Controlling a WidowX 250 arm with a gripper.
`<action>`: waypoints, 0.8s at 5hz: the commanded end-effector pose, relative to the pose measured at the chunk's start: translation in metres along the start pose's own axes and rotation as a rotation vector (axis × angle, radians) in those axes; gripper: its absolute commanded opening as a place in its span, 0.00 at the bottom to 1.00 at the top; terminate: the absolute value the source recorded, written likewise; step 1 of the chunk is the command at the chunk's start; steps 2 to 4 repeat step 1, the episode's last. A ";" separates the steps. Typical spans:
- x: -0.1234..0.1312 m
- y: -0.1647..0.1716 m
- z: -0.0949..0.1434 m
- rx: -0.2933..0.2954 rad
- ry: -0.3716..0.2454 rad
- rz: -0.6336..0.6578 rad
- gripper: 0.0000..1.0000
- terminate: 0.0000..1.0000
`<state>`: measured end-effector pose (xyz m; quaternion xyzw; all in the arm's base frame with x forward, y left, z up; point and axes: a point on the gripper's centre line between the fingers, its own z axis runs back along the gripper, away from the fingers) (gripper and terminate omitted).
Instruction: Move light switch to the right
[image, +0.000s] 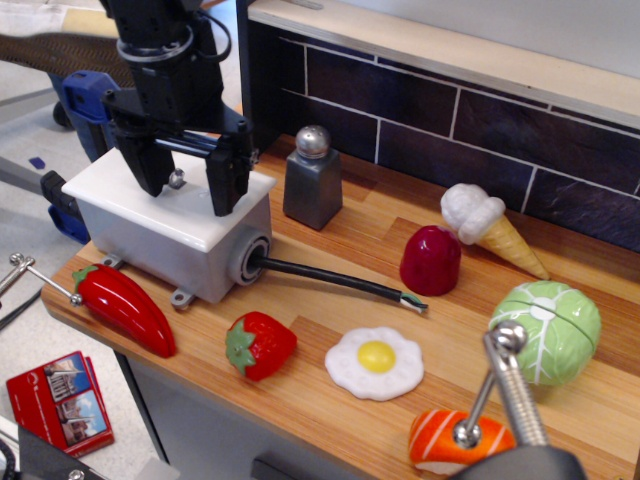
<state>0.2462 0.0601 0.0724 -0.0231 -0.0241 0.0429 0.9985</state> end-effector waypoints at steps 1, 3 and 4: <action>0.008 -0.014 0.042 -0.028 -0.070 -0.009 1.00 1.00; 0.008 -0.014 0.042 -0.028 -0.070 -0.009 1.00 1.00; 0.008 -0.014 0.042 -0.028 -0.070 -0.009 1.00 1.00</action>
